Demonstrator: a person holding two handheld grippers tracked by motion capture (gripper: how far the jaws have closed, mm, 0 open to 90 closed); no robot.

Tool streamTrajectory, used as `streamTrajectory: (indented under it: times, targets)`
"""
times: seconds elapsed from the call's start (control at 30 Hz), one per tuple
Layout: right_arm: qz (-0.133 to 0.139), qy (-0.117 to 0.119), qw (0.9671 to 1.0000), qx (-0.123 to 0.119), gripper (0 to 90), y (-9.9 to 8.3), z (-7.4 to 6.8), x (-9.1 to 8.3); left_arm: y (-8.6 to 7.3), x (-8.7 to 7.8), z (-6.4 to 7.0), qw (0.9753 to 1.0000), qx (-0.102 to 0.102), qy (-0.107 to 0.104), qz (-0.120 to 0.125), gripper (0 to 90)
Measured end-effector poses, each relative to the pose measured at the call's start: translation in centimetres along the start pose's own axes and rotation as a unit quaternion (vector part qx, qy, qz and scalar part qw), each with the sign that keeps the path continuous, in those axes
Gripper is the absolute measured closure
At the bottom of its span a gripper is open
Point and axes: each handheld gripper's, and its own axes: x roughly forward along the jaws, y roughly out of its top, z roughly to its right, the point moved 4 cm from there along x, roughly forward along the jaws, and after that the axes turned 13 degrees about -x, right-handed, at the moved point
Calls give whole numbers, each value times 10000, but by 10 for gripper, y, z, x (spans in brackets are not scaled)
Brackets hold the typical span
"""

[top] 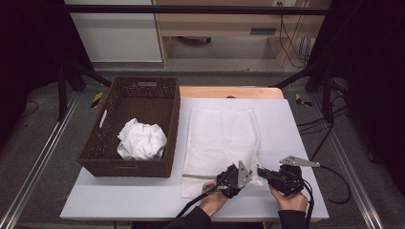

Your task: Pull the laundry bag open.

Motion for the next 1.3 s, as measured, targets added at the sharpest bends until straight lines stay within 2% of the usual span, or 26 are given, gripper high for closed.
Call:
streamTrajectory:
  times: [0.17, 0.3, 0.5, 0.63, 0.7, 0.77, 0.87, 1.07, 1.17, 1.3]
  targets:
    - [17, -49, 10000, -42, 884, 1, -1, 0, 0, -2, -1, 10000, 7, 34, 41, 860]
    - [81, 22, 10000, -2, 883, 0, -2, 0, 1, -3, 0, 9998, 107, 148, 89, 860]
    - [108, 143, 9998, -56, 869, 0, -3, 1, 0, -3, 0, 9997, 154, 186, 100, 859]
    - [79, 156, 9998, -78, 764, 0, -5, 6, 0, -1, 3, 9993, 267, 222, 110, 859]
    - [72, 182, 9998, -54, 766, 1, -5, 7, -1, -1, 5, 9990, 350, 254, 107, 859]
    - [74, 192, 9998, -45, 823, 1, -5, 7, -2, 0, 6, 9989, 392, 245, 81, 859]
    - [48, 146, 9999, -73, 868, 1, -5, 6, -2, 1, 5, 9991, 350, 211, 76, 859]
    - [23, 13, 10000, -87, 881, 2, -6, 4, -2, 0, 5, 9992, 351, 204, 40, 860]
    - [103, -66, 9999, -56, 883, 4, -4, 1, -5, 2, 5, 9989, 406, 199, -82, 860]
    - [190, -123, 9997, 36, 883, 4, 1, -4, -9, 3, 5, 9989, 417, 176, -120, 860]
